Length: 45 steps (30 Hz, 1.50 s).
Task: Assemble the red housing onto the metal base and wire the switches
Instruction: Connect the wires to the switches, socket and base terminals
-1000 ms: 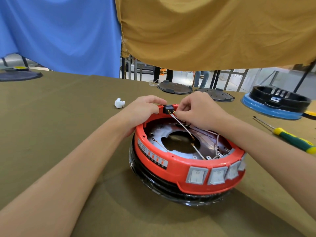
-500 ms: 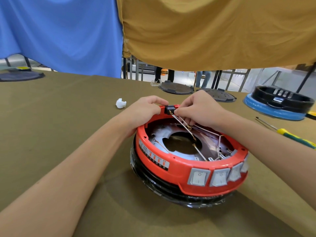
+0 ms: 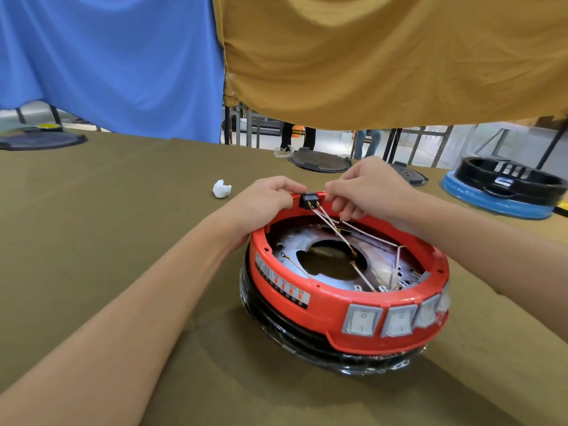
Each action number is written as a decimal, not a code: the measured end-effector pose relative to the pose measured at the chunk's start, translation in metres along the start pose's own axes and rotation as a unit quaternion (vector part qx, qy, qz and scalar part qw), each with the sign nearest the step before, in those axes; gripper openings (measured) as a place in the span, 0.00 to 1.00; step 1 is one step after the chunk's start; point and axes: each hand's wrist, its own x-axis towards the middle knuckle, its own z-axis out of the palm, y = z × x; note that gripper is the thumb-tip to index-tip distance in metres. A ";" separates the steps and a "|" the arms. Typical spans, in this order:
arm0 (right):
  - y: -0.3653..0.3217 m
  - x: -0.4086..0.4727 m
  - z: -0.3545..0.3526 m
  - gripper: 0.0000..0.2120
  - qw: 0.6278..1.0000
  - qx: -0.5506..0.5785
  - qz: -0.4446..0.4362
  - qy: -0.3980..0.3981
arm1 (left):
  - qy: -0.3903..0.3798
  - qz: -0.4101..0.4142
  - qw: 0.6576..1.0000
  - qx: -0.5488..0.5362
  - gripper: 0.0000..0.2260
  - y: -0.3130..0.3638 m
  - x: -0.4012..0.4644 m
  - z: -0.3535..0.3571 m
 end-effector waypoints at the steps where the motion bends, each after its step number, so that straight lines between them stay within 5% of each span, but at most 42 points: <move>1: -0.001 0.000 -0.002 0.12 1.000 -0.007 0.005 -0.008 | 0.000 -0.001 1.000 0.000 0.17 0.000 0.000 0.000; 6: -0.004 -0.003 0.007 0.10 0.996 -0.050 0.024 -0.070 | -0.002 0.001 1.000 -0.003 0.16 -0.001 0.002 0.000; 16: -0.005 0.008 0.021 0.10 0.996 -0.087 0.030 -0.015 | -0.001 0.018 1.000 0.002 0.16 -0.003 0.006 0.000; 27: -0.006 0.008 0.004 0.14 0.998 -0.029 0.036 -0.046 | 0.017 0.026 0.999 0.007 0.15 -0.004 0.006 0.001; 45: -0.005 0.006 0.014 0.12 0.993 -0.111 0.000 -0.034 | 0.013 0.022 1.000 0.005 0.15 0.000 0.003 0.001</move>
